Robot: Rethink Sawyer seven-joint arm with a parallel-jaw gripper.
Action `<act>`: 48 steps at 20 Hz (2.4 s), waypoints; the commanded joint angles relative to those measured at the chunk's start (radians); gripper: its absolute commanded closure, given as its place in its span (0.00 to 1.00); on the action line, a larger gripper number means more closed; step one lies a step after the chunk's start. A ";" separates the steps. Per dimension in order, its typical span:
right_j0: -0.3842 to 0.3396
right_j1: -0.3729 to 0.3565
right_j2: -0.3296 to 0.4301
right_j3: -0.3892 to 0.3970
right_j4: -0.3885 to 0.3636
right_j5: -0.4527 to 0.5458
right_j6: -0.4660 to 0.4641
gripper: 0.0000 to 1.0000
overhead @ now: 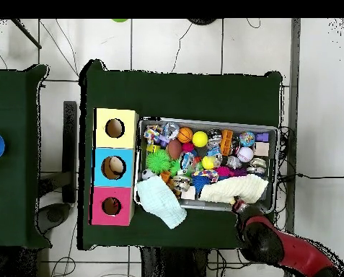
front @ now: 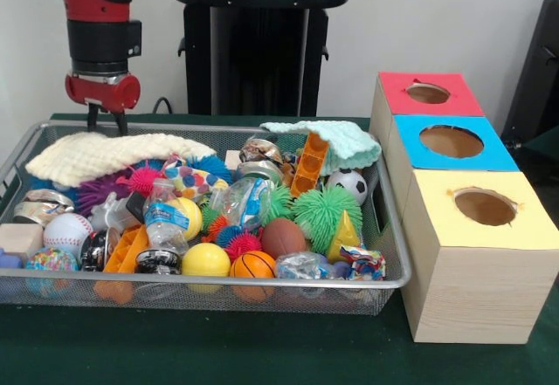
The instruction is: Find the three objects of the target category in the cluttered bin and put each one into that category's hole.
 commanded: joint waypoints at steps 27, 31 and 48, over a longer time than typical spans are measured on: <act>-0.092 -0.170 0.309 0.024 0.086 0.259 0.007 0.00; -0.086 -0.177 0.321 0.033 0.098 0.257 0.014 0.00; 0.004 -0.005 0.220 -0.061 0.034 0.111 0.060 0.00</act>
